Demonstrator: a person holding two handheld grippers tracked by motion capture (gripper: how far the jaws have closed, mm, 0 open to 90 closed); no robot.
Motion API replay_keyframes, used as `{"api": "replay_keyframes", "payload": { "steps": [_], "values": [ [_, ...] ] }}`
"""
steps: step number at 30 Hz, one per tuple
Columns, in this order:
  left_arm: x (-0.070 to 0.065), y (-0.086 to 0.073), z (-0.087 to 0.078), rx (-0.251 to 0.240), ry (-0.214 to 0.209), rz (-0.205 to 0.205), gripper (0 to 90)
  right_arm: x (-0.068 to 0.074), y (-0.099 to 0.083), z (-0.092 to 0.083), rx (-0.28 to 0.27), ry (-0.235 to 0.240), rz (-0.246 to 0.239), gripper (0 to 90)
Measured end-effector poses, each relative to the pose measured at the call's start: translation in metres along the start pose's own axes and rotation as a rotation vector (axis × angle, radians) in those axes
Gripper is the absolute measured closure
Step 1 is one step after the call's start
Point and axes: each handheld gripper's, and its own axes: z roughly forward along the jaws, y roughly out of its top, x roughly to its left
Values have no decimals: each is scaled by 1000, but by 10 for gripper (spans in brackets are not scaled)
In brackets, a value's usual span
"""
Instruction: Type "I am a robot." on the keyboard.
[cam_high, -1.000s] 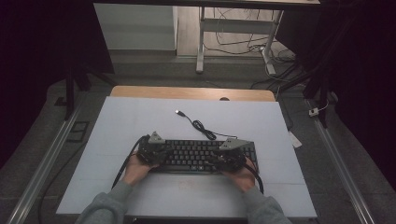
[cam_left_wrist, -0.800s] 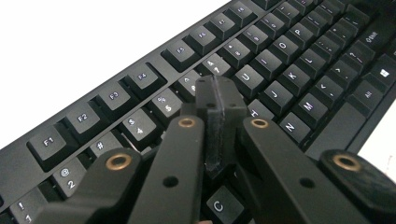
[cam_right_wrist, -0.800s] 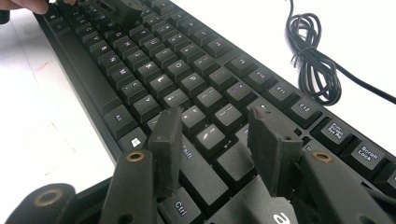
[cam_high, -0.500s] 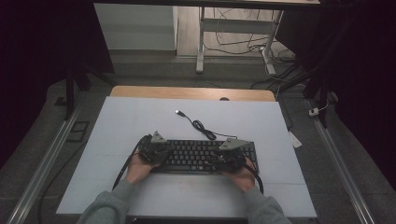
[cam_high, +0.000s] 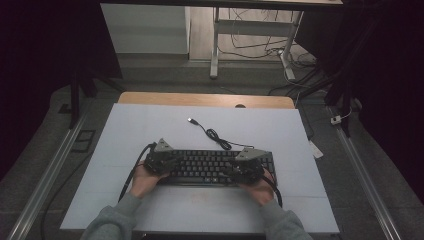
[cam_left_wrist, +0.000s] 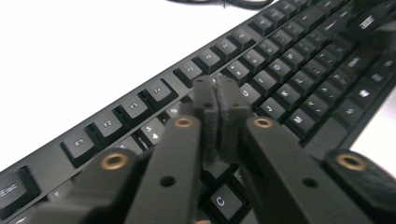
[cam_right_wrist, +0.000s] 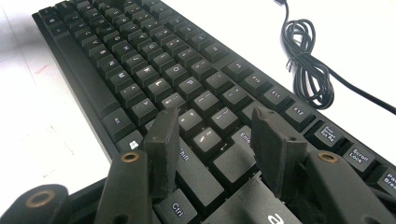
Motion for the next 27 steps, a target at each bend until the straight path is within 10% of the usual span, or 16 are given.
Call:
{"api": "replay_keyframes", "payload": {
  "steps": [11,27],
  "values": [
    [6,-16,-34,-17,47,-29,457,1,0,0,-3,6,-8,506],
    [14,-44,-59,-26,61,-81,354,0,4,0,-14,21,-16,503]
  ]
}}
